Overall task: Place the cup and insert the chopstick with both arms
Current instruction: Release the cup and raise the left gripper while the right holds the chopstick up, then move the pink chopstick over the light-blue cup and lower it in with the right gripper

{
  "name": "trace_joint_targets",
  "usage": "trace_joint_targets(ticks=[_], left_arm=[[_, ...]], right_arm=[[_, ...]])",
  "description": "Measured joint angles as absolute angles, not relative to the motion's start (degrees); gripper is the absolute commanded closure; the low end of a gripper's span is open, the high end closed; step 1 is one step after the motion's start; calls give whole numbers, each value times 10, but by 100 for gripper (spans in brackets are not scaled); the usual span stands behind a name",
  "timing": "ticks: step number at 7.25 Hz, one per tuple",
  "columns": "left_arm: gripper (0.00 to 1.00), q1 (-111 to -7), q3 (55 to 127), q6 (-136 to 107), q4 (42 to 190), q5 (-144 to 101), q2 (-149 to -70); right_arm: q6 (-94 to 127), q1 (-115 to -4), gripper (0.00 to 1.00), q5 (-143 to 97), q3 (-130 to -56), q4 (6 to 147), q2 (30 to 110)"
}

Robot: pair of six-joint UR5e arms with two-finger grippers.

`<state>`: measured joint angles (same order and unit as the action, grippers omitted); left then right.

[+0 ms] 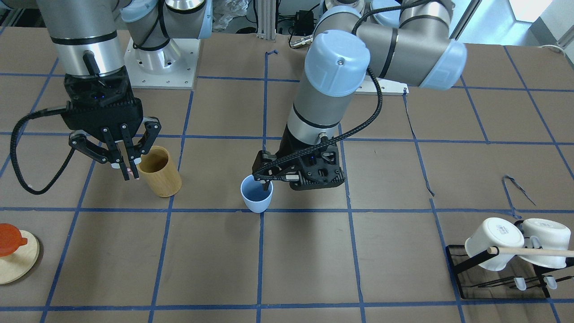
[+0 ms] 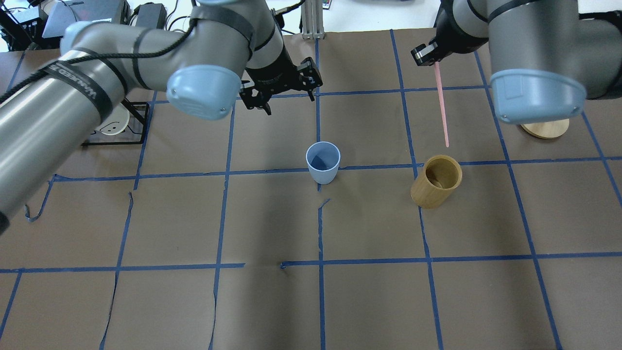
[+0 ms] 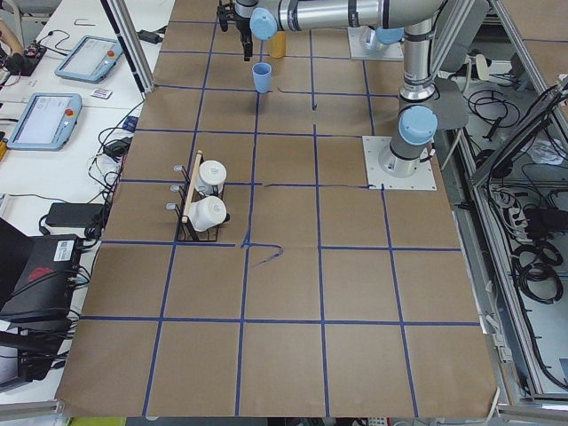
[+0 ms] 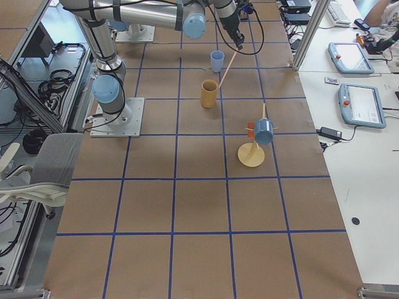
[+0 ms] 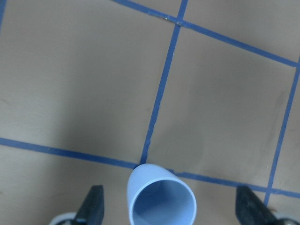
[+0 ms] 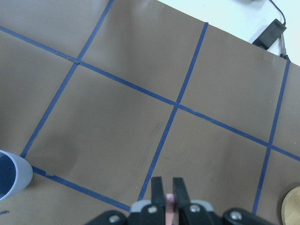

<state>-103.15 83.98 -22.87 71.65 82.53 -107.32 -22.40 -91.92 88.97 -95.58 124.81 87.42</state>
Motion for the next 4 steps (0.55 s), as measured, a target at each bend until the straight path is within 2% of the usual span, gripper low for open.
trace_joint_targets(ticks=[2,4], left_arm=[[0,-978,809,-86,829,831,-1036],[0,-932,810,37,897,863,-996]], right_arm=[[-185,-936,100,854,-917,1242,875],[-142,-970,100,836,-905,1286,870]])
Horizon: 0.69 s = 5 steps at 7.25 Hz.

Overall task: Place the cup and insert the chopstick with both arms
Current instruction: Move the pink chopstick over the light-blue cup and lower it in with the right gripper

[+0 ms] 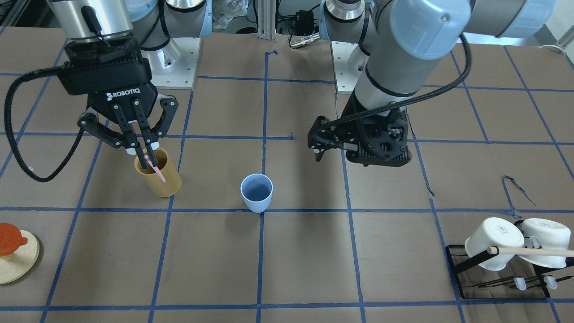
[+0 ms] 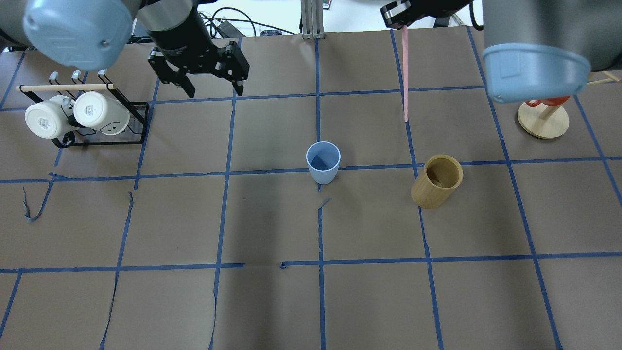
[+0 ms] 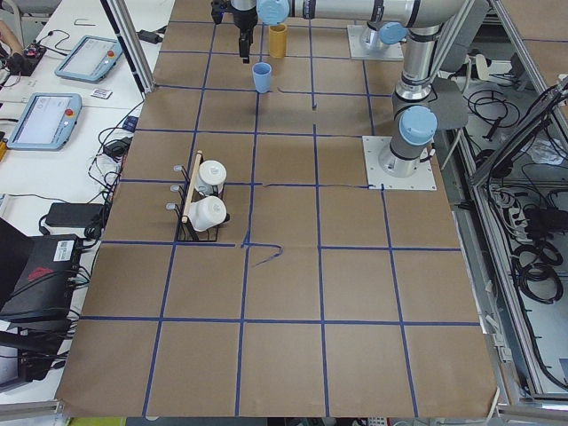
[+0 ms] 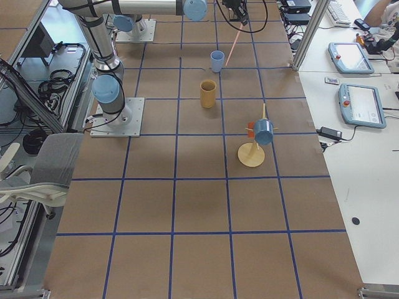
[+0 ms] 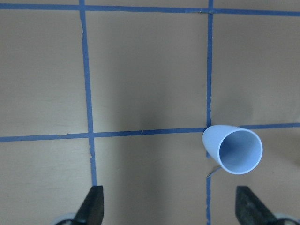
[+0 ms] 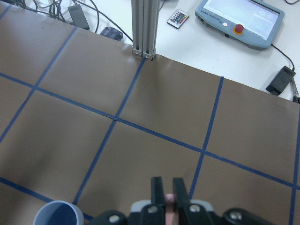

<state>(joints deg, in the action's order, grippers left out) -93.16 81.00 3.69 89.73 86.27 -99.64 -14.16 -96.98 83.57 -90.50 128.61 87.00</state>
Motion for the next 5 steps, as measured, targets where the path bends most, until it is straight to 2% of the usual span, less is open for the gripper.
trace_joint_targets(ticks=[2,5], left_arm=[[0,-912,823,82,925,878,-966],[0,-908,828,12,934,871,-928]], right_arm=[[-129,-1004,100,816,-907,1356,852],[-108,-1024,100,778,-942,1448,819]])
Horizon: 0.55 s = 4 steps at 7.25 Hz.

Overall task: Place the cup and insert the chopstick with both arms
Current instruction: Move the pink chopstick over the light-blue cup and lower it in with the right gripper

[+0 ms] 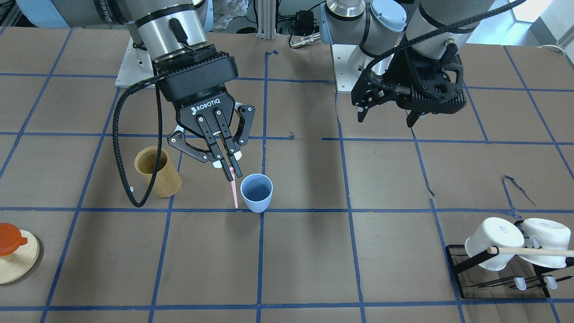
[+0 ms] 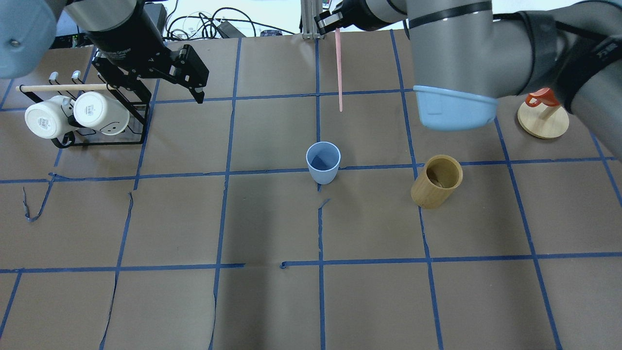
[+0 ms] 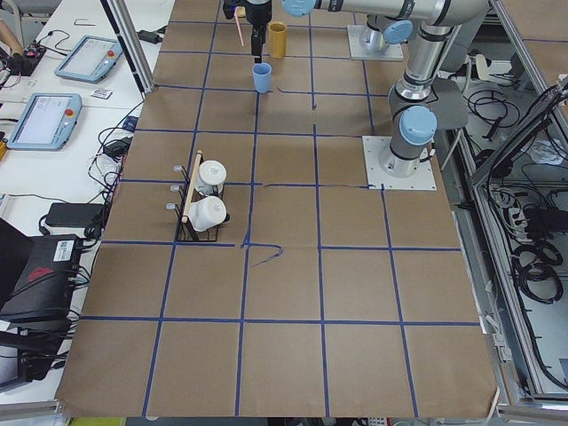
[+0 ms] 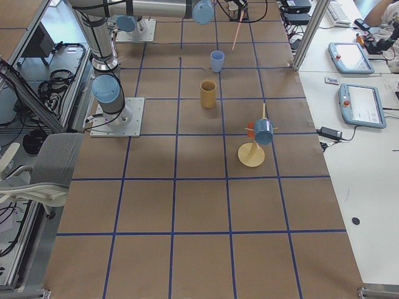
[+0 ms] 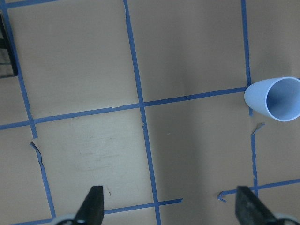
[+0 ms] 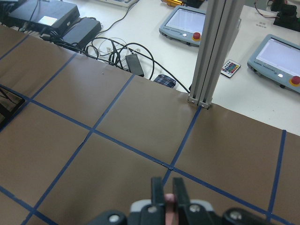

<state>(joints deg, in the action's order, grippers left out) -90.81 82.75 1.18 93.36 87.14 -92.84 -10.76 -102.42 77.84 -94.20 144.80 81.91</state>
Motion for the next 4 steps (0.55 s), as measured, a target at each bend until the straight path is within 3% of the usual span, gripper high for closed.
trace_joint_targets(ticks=[4], left_arm=[[0,-908,831,-9,968,870,-902]], right_arm=[[-54,-1046,100,777,-990,1498,811]])
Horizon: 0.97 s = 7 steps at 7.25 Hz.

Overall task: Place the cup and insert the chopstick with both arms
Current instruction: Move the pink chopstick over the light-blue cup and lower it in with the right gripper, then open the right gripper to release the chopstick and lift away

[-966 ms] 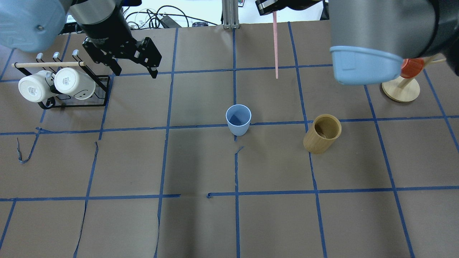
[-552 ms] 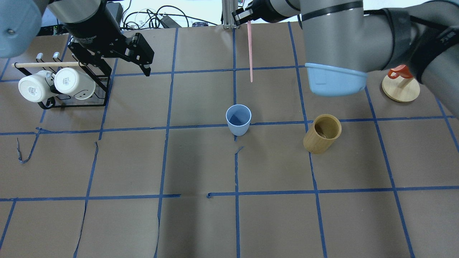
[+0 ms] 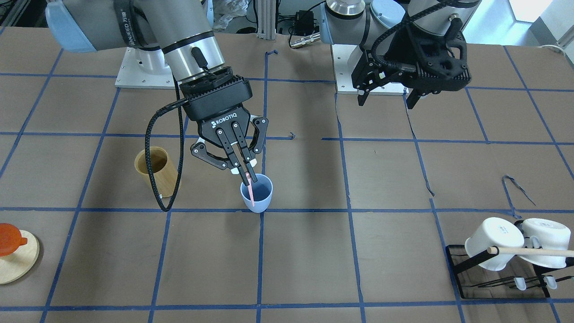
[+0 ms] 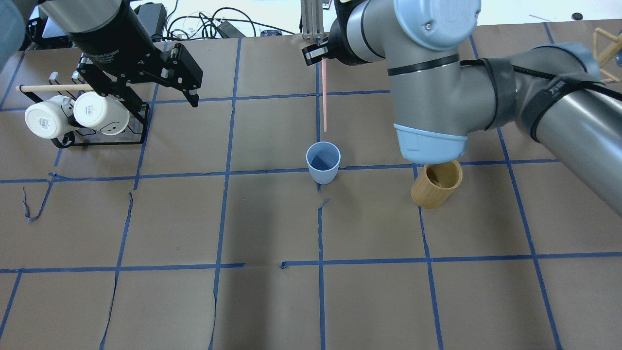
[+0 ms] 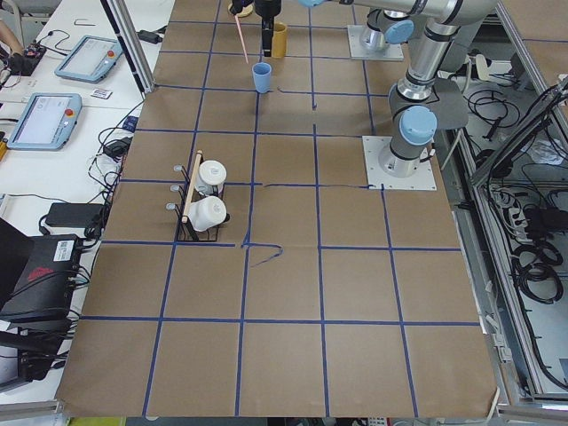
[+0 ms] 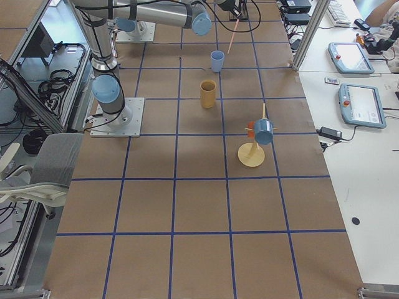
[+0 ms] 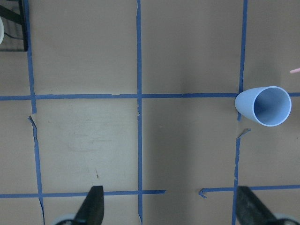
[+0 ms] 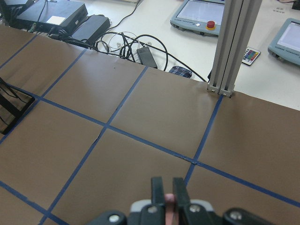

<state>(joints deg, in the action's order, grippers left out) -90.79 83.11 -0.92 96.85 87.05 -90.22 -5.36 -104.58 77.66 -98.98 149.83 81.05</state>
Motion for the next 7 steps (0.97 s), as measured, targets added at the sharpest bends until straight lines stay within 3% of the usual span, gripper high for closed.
trace_joint_targets(ticks=[7], left_arm=[[0,-908,848,14,969,870,-893]], right_arm=[[-42,-1066,94,786,-1006,1469,815]])
